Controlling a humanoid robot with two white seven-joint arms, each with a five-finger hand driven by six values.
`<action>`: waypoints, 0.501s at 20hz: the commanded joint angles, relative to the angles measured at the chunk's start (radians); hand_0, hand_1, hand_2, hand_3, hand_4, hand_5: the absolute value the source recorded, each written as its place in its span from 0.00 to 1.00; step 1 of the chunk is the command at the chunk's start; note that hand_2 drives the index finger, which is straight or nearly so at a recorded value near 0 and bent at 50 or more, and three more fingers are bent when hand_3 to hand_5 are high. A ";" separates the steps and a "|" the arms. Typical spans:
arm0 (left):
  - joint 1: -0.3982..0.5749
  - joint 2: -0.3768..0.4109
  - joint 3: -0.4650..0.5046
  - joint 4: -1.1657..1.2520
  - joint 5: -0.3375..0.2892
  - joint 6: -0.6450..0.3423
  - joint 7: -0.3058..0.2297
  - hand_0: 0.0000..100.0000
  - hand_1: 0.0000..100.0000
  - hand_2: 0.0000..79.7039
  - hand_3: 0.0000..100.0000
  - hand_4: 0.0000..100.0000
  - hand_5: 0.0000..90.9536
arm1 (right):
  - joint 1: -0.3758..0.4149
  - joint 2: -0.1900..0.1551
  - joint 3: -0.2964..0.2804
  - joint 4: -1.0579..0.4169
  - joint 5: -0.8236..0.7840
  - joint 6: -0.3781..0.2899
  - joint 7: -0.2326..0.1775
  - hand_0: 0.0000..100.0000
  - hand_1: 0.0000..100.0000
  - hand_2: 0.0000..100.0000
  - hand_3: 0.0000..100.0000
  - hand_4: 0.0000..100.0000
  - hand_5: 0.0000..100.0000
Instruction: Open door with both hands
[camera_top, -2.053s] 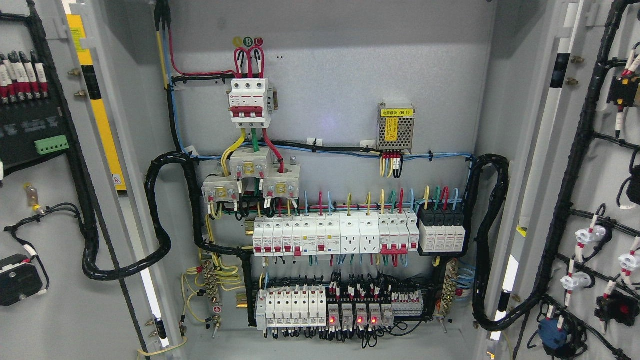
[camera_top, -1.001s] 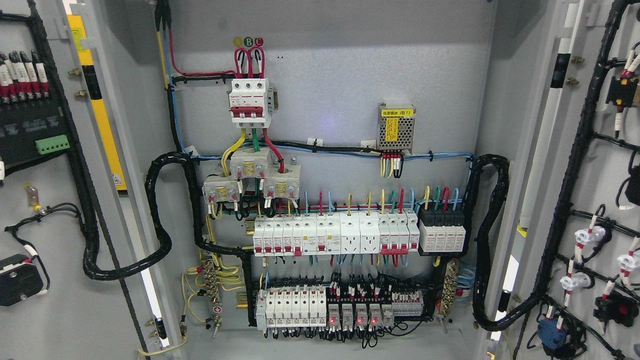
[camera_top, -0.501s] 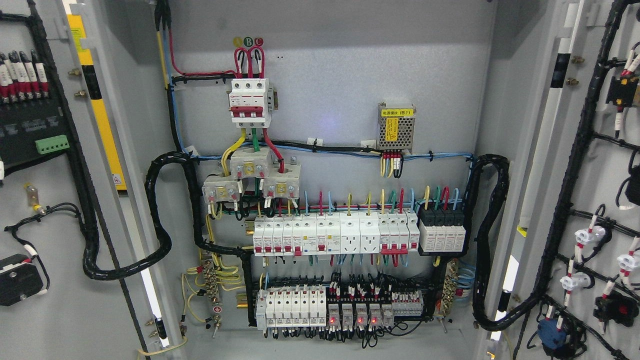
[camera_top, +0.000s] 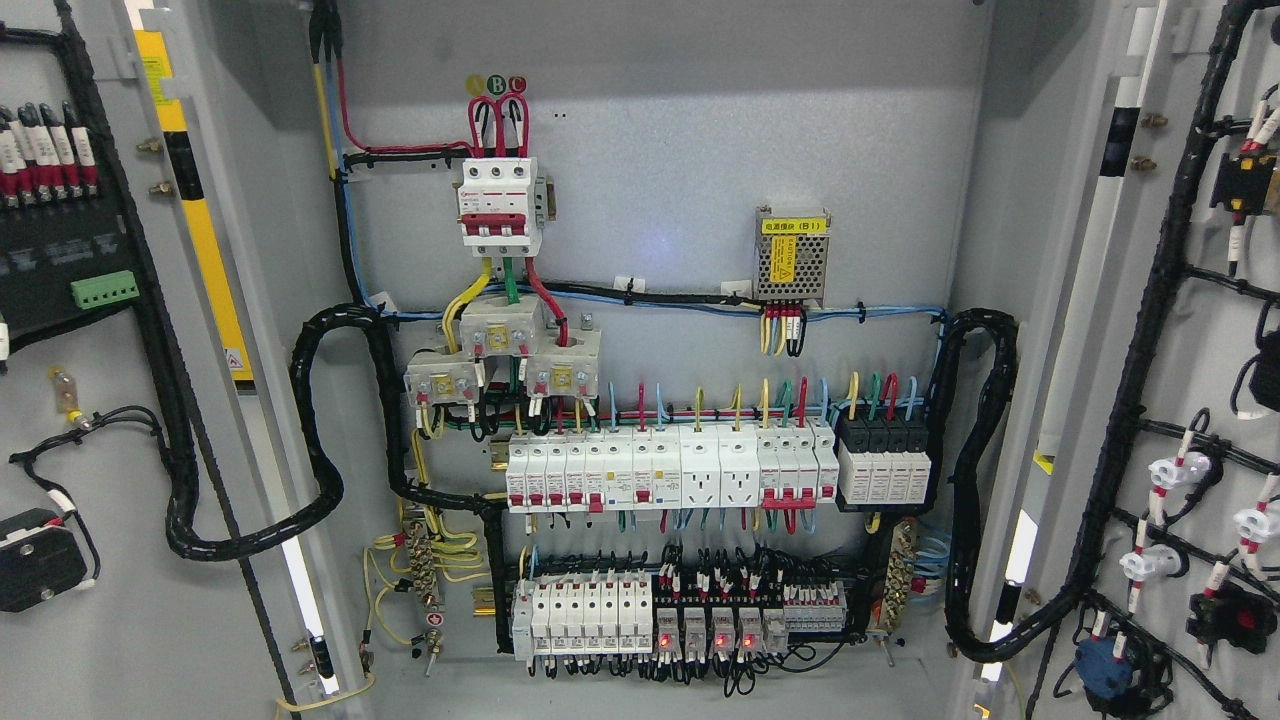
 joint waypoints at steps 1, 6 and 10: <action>-0.123 -0.128 -0.119 0.854 -0.035 0.000 0.140 0.00 0.00 0.00 0.00 0.00 0.00 | -0.059 0.177 0.153 0.638 0.111 0.009 -0.008 0.20 0.12 0.00 0.00 0.00 0.00; -0.189 -0.125 -0.119 1.188 -0.038 0.039 0.154 0.00 0.00 0.00 0.00 0.00 0.00 | -0.124 0.256 0.148 0.957 0.177 0.014 -0.080 0.20 0.12 0.00 0.00 0.00 0.00; -0.191 -0.110 -0.120 1.236 -0.041 0.187 0.159 0.00 0.00 0.00 0.00 0.00 0.00 | -0.201 0.283 0.148 1.146 0.201 0.106 -0.154 0.20 0.12 0.00 0.00 0.00 0.00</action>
